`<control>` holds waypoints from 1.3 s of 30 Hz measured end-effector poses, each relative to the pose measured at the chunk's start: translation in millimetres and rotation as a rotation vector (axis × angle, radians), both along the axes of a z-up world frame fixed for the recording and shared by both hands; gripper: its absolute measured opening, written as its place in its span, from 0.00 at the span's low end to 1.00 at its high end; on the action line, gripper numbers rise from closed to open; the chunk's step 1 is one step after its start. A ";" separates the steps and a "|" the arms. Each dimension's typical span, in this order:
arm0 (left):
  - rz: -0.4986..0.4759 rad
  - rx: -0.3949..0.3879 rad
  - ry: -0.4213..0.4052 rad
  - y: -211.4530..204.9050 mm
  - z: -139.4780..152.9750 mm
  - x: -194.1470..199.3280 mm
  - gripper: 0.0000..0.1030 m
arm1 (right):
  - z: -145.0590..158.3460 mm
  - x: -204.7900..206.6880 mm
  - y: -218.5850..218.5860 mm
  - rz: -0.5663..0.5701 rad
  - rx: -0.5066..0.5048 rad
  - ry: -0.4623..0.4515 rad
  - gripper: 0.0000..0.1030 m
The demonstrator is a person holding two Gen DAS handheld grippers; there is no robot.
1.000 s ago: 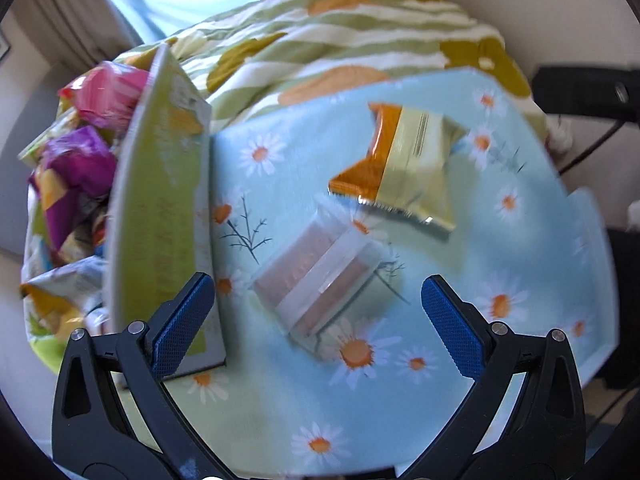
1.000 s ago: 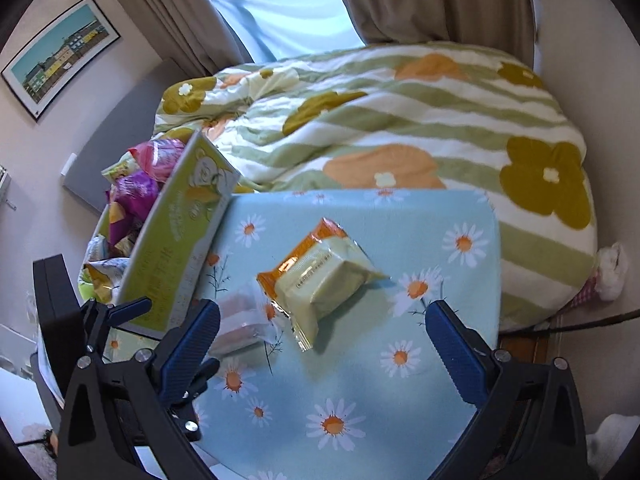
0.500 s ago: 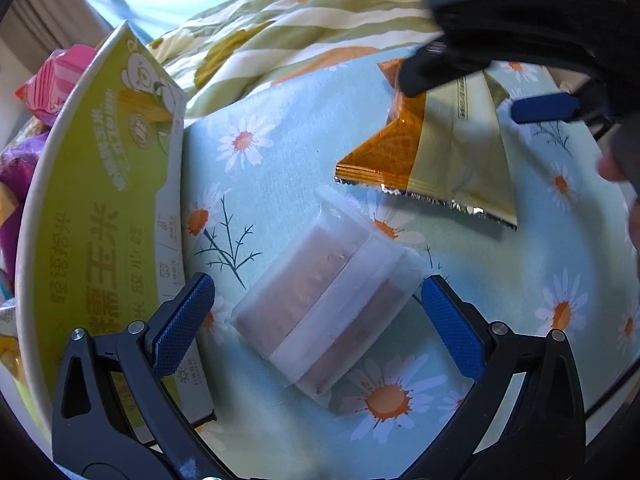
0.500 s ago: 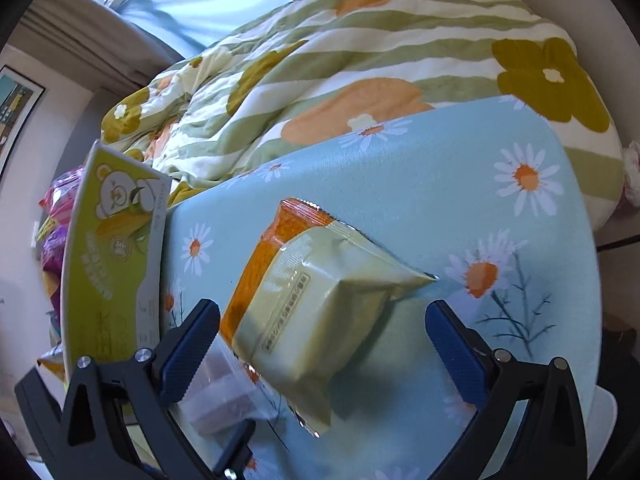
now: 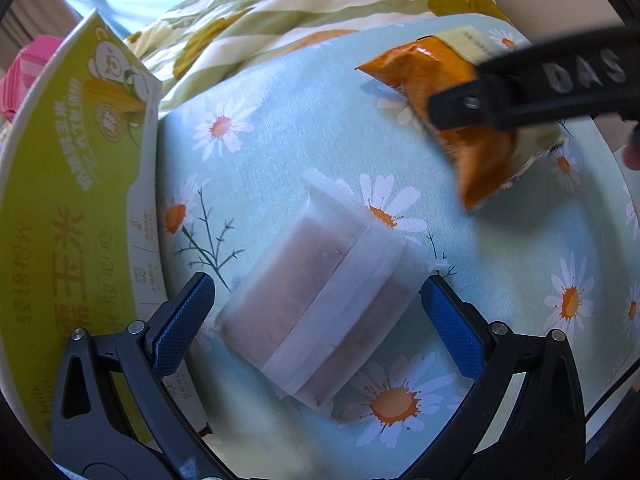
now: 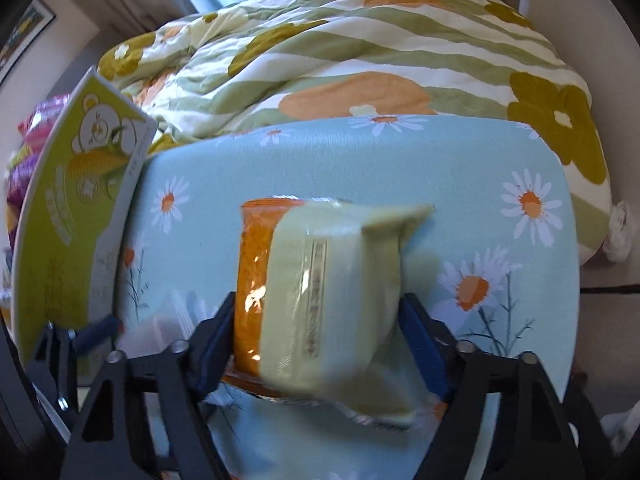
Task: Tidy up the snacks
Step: 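Grasp the white wrapped pack with left tool while right tool grasps the orange-cream bag, then carry both packs over the green box and release them inside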
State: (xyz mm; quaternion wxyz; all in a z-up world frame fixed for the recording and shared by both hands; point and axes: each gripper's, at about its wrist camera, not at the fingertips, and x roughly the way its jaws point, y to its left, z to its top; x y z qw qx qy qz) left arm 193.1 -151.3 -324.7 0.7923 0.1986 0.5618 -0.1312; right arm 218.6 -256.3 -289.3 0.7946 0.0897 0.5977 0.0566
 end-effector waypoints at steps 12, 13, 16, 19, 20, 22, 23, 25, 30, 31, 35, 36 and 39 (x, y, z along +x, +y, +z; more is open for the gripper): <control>-0.017 -0.016 0.028 -4.1 -0.5 -1.7 0.78 | 1.6 -10.4 -9.0 0.047 0.015 -0.033 0.64; -0.020 -0.009 0.031 -5.6 0.1 -3.0 0.75 | 1.6 -10.8 -9.1 0.049 0.014 -0.035 0.64; 0.015 0.012 0.054 -7.1 1.7 -7.5 0.68 | 1.8 -12.2 -8.8 0.053 0.009 -0.037 0.64; 0.010 0.019 0.052 -8.0 2.5 -12.4 0.65 | 1.9 -12.4 -8.2 0.062 0.008 -0.037 0.64; 0.013 0.018 0.053 -7.5 2.5 -13.2 0.64 | 1.7 -12.6 -7.7 0.066 0.005 -0.040 0.64; 0.017 0.024 0.058 -8.7 2.9 -14.0 0.62 | 1.8 -13.3 -6.6 0.072 -0.001 -0.045 0.64; 0.018 0.028 0.055 -9.4 3.1 -15.4 0.62 | 2.2 -13.9 -5.6 0.073 -0.001 -0.047 0.63; 0.046 0.018 0.053 -8.2 4.7 -17.3 0.61 | 2.6 -15.2 -5.2 0.079 -0.003 -0.055 0.62; 0.130 -0.057 0.039 -1.1 13.2 -14.7 0.60 | 6.0 -18.7 -2.7 0.112 -0.023 -0.080 0.57; 0.143 -0.065 0.033 -0.2 16.0 -14.3 0.60 | 7.5 -19.0 -3.8 0.111 -0.021 -0.084 0.57; 0.185 -0.121 0.013 3.9 33.7 -10.7 0.59 | 20.6 -22.0 -8.4 0.103 -0.004 -0.114 0.57; 0.195 -0.136 0.000 4.6 41.7 -10.3 0.59 | 24.7 -22.6 -9.1 0.102 -0.003 -0.118 0.56; 0.218 -0.171 -0.035 6.9 65.1 -10.6 0.59 | 44.9 -23.8 -13.8 0.081 0.019 -0.137 0.57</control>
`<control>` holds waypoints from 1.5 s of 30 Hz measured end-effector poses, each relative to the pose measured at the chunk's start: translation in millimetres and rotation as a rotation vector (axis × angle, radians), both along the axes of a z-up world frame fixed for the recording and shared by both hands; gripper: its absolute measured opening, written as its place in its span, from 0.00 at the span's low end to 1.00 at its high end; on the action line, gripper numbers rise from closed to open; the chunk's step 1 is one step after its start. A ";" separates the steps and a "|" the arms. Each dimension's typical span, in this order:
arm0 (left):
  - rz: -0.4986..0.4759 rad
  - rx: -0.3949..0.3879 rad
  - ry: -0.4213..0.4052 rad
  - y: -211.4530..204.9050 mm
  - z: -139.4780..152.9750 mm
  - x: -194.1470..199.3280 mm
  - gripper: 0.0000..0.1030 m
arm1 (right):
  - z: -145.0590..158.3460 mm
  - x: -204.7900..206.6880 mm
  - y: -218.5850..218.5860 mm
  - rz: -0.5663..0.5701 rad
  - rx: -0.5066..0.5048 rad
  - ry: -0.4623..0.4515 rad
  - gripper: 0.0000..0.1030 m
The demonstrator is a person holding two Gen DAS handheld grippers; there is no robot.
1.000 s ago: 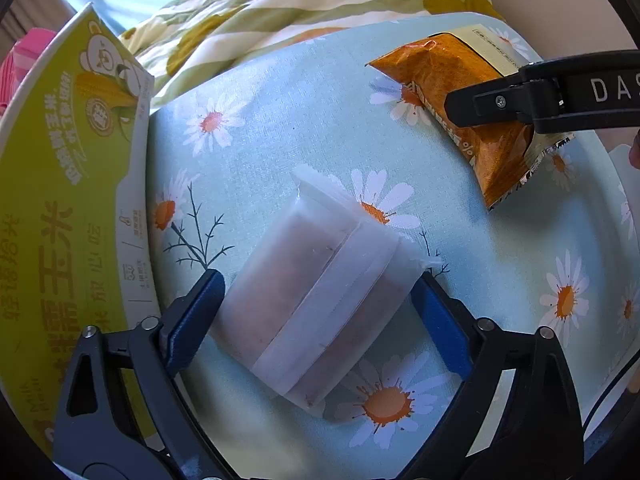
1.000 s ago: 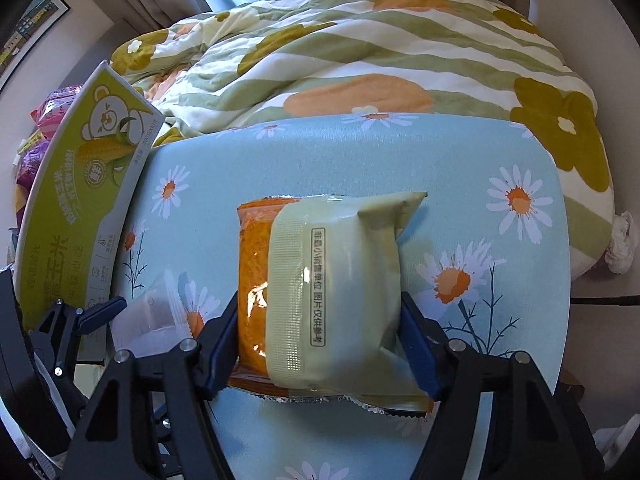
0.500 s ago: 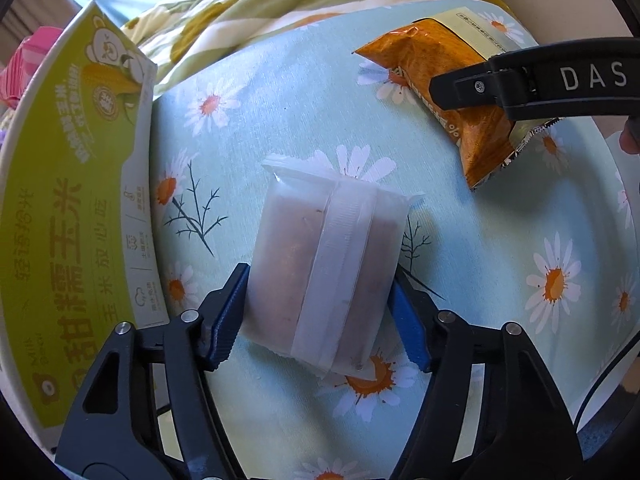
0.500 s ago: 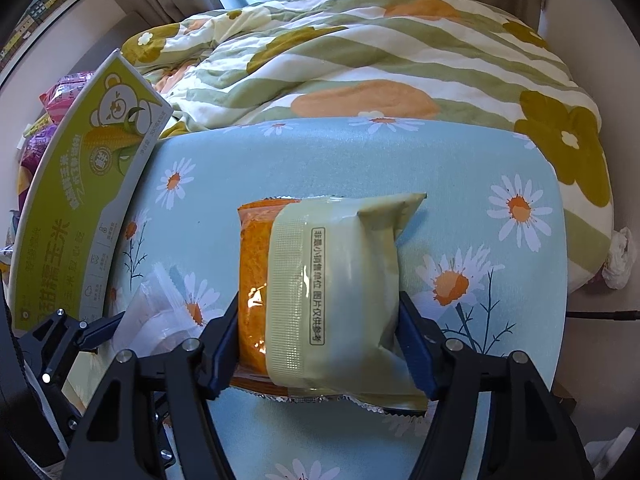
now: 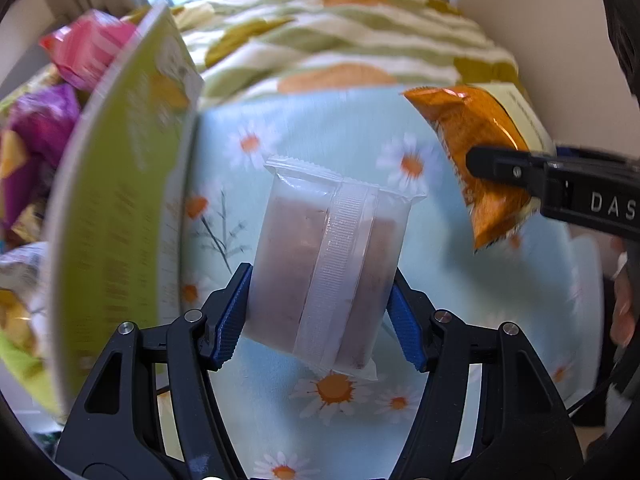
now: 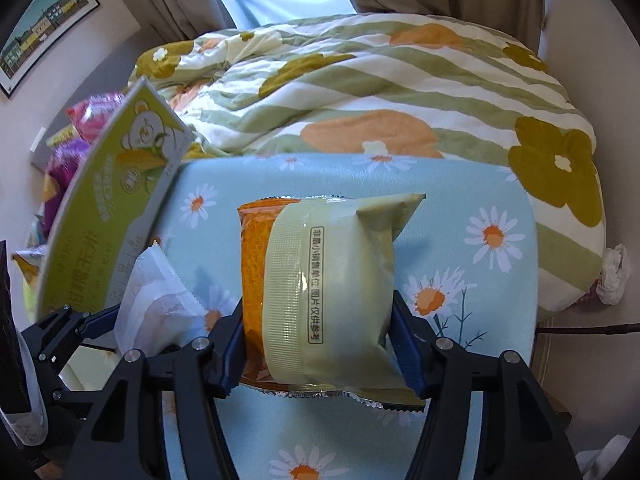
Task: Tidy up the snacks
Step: 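Carry both packs over the green box and release them inside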
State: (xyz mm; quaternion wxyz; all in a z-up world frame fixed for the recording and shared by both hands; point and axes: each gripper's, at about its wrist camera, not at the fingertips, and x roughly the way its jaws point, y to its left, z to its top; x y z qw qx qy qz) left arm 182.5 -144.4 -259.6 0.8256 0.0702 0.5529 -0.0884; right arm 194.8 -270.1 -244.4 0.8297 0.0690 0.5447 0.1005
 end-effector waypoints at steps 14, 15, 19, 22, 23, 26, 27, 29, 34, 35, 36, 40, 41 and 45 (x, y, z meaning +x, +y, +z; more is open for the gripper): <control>0.168 -0.093 -0.209 79.6 147.7 -17.8 0.59 | 132.0 -12.6 51.6 0.095 0.107 -0.176 0.57; 0.175 -0.092 -0.215 87.4 153.1 -18.7 0.59 | 138.3 -12.6 60.6 0.106 0.116 -0.186 0.57; 0.214 -0.097 -0.235 132.9 170.9 -12.2 0.59 | 157.5 -11.3 99.6 0.139 0.163 -0.208 0.57; 0.226 -0.084 -0.243 167.7 178.6 -4.8 0.59 | 162.9 -6.8 127.9 0.154 0.188 -0.209 0.57; 0.228 -0.082 -0.242 177.7 179.7 -2.6 0.59 | 164.1 -4.8 138.6 0.159 0.196 -0.209 0.57; 0.232 -0.075 -0.231 210.4 177.9 10.4 0.59 | 164.1 3.5 170.0 0.169 0.209 -0.201 0.57; 0.234 -0.076 -0.224 221.3 176.5 15.1 0.59 | 163.9 7.1 181.1 0.169 0.210 -0.199 0.57; 0.230 -0.076 -0.207 241.8 171.0 26.6 0.59 | 163.8 12.5 198.3 0.164 0.209 -0.196 0.57; 0.189 -0.072 -0.150 273.6 148.2 53.0 0.60 | 156.4 27.4 231.2 0.121 0.204 -0.176 0.57; 0.174 -0.075 -0.138 275.7 142.5 57.3 0.60 | 153.4 30.0 235.3 0.109 0.203 -0.169 0.57; 0.158 -0.084 -0.126 277.1 137.4 60.5 0.60 | 151.0 31.4 238.5 0.097 0.201 -0.163 0.57; 0.069 -0.127 -0.119 275.1 125.2 64.3 0.82 | 141.1 34.1 247.1 0.043 0.190 -0.144 0.57; 0.053 -0.120 -0.121 274.1 125.2 63.9 0.92 | 139.8 34.2 248.2 0.034 0.188 -0.140 0.57; 0.027 -0.128 -0.153 286.0 132.4 55.4 1.00 | 136.1 34.5 252.8 0.007 0.170 -0.126 0.56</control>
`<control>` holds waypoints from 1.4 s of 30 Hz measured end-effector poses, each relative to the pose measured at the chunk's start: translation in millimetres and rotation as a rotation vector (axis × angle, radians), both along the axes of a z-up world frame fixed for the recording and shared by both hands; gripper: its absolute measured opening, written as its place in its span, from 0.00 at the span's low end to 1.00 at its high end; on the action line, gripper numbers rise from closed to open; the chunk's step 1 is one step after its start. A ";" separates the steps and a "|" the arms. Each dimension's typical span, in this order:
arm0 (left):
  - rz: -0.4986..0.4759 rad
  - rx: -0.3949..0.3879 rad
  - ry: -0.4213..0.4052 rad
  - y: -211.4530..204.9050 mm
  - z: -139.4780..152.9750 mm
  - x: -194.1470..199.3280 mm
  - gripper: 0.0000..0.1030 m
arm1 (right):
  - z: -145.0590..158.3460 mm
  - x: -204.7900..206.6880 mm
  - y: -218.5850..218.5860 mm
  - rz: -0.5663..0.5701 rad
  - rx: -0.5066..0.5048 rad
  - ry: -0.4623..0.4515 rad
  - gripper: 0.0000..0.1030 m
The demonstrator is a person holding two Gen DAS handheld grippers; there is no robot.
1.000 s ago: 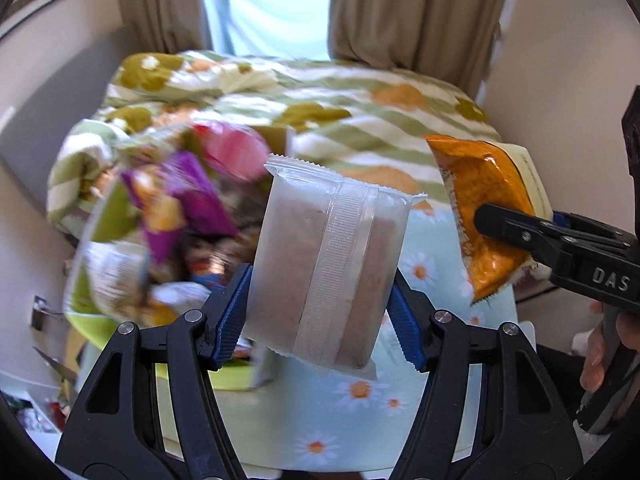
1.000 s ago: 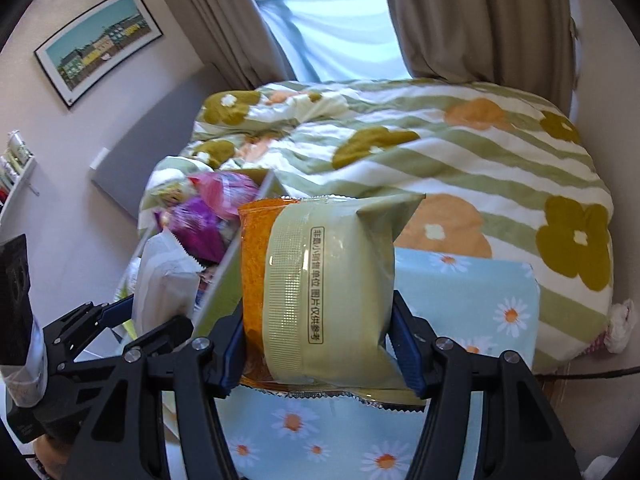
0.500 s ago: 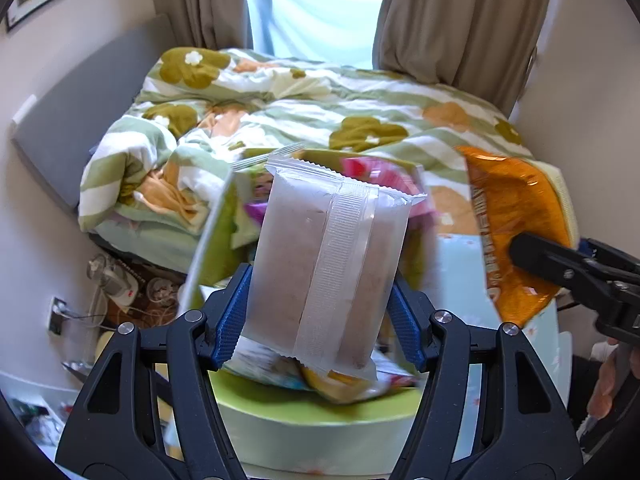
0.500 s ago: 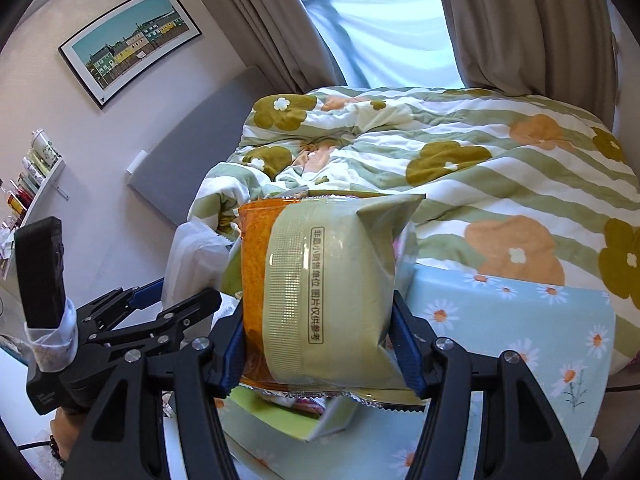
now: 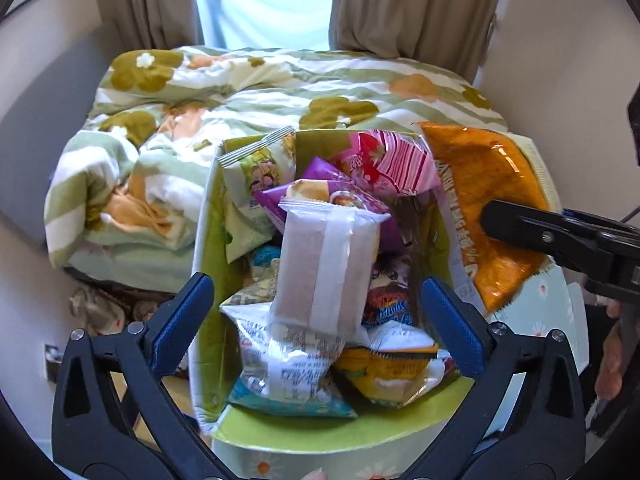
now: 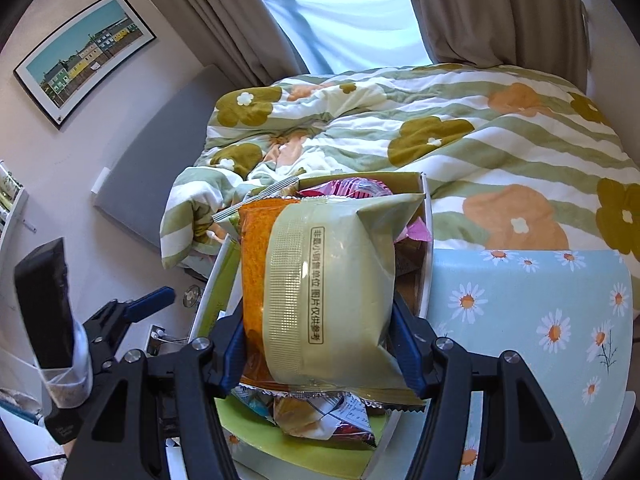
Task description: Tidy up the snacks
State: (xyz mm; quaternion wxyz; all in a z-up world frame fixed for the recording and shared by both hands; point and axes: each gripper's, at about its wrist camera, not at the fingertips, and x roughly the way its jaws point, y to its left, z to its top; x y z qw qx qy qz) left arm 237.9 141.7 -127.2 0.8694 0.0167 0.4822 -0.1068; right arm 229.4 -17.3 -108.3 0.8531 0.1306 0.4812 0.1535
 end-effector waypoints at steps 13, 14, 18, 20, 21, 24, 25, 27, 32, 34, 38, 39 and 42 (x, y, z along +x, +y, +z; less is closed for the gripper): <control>-0.022 0.013 -0.006 35.5 7.4 -7.7 1.00 | -11.6 3.4 20.2 -0.052 -0.026 0.043 0.57; -0.023 0.015 -0.009 36.6 7.8 -8.0 1.00 | -13.0 4.5 21.3 -0.057 -0.023 0.045 0.58; -0.010 0.015 -0.016 42.2 7.9 -10.0 1.00 | -17.9 6.2 20.1 -0.108 -0.025 0.058 0.65; 0.000 0.011 -0.008 44.6 5.2 -10.8 1.00 | -19.0 5.2 18.2 -0.118 -0.007 0.048 0.94; 0.007 0.015 -0.007 45.0 4.2 -12.1 1.00 | -18.1 3.6 16.8 -0.127 -0.009 0.038 0.99; 0.022 0.018 -0.004 46.2 3.3 -16.5 1.00 | -13.0 -0.9 14.9 -0.132 -0.021 0.008 1.00; 0.027 0.016 -0.007 46.6 3.8 -17.9 1.00 | -12.2 -2.0 13.7 -0.126 -0.020 0.006 1.00; 0.038 0.016 -0.007 45.8 5.2 -21.9 1.00 | -9.8 -5.3 12.6 -0.124 -0.017 0.001 1.00; 0.041 0.029 -0.029 37.5 19.3 -35.3 1.00 | 3.5 -22.9 6.3 -0.123 -0.042 -0.017 1.00; 0.038 0.034 -0.054 31.8 31.3 -45.2 1.00 | 18.0 -36.6 1.9 -0.119 -0.073 -0.050 1.00; 0.034 0.054 -0.124 15.7 59.7 -72.5 1.00 | 44.4 -64.3 -5.7 -0.126 -0.144 -0.118 1.00; 0.035 0.060 -0.141 12.1 66.5 -80.4 1.00 | 51.6 -73.3 -9.2 -0.132 -0.159 -0.136 1.00; 0.049 0.056 -0.190 2.5 85.7 -107.2 1.00 | 71.1 -104.2 -21.4 -0.160 -0.205 -0.193 1.00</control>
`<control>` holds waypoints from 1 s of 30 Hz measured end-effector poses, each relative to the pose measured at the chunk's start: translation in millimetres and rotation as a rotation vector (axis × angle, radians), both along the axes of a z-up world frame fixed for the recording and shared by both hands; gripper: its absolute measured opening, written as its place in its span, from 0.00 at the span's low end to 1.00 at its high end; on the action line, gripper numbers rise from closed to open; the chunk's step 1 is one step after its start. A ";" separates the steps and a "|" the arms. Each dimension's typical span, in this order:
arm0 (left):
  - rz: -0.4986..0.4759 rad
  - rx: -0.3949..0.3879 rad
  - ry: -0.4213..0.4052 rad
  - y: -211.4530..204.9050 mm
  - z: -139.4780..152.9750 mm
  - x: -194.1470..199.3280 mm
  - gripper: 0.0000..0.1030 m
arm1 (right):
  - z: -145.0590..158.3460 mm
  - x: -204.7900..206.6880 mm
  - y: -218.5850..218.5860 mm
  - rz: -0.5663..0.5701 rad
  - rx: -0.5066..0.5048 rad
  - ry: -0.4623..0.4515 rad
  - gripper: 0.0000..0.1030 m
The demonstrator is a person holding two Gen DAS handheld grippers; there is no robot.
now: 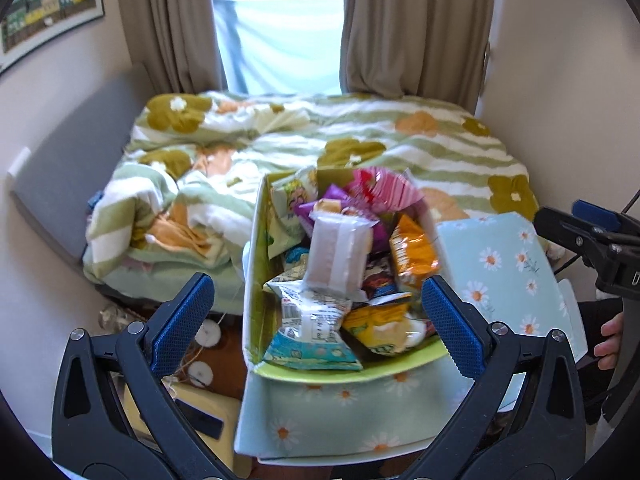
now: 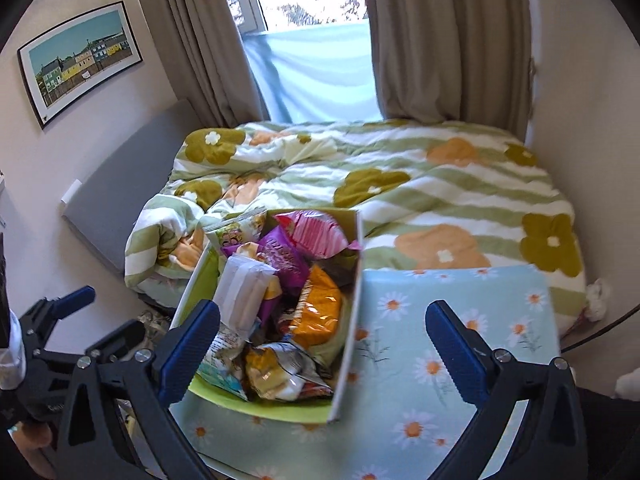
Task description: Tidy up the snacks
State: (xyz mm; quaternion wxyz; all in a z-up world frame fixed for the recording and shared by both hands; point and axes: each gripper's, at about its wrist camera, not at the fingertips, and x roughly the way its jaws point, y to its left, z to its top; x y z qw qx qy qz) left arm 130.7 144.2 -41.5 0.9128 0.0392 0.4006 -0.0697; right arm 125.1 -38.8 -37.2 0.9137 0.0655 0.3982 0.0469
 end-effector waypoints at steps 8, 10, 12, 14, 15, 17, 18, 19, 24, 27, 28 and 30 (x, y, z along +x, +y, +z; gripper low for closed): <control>0.030 -0.017 -0.057 -21.4 22.0 -52.4 1.00 | 17.4 -65.8 -31.1 -0.078 -0.111 -0.053 1.00; 0.034 -0.012 -0.067 -26.5 22.2 -63.0 1.00 | 16.1 -78.9 -34.5 -0.086 -0.161 -0.057 1.00; 0.031 -0.005 -0.078 -32.9 21.2 -72.3 1.00 | 14.0 -89.2 -38.2 -0.096 -0.177 -0.061 1.00; 0.029 0.003 -0.090 -38.7 20.3 -79.2 1.00 | 13.5 -96.6 -43.2 -0.109 -0.163 -0.061 1.00; 0.025 0.003 -0.093 -41.6 19.4 -82.7 1.00 | 13.3 -100.5 -46.7 -0.116 -0.154 -0.062 1.00; 0.016 -0.005 -0.095 -46.0 18.7 -86.9 1.00 | 13.7 -106.2 -54.7 -0.132 -0.150 -0.064 1.00; 0.013 -0.006 -0.098 -47.3 18.7 -89.5 1.00 | 13.8 -110.2 -56.1 -0.137 -0.152 -0.065 1.00; 0.007 -0.007 -0.104 -49.8 19.0 -92.3 1.00 | 14.5 -112.2 -59.0 -0.141 -0.151 -0.066 1.00; -0.002 -0.008 -0.116 -55.9 21.7 -98.5 1.00 | 16.6 -121.0 -61.4 -0.150 -0.153 -0.077 1.00; -0.006 -0.012 -0.125 -57.6 23.8 -102.6 1.00 | 17.8 -123.6 -62.2 -0.152 -0.150 -0.082 1.00; -0.008 -0.013 -0.126 -56.7 25.0 -104.4 1.00 | 17.9 -124.6 -62.4 -0.152 -0.151 -0.084 1.00; -0.009 -0.012 -0.133 -56.2 27.0 -106.0 1.00 | 17.3 -124.5 -63.3 -0.153 -0.152 -0.084 1.00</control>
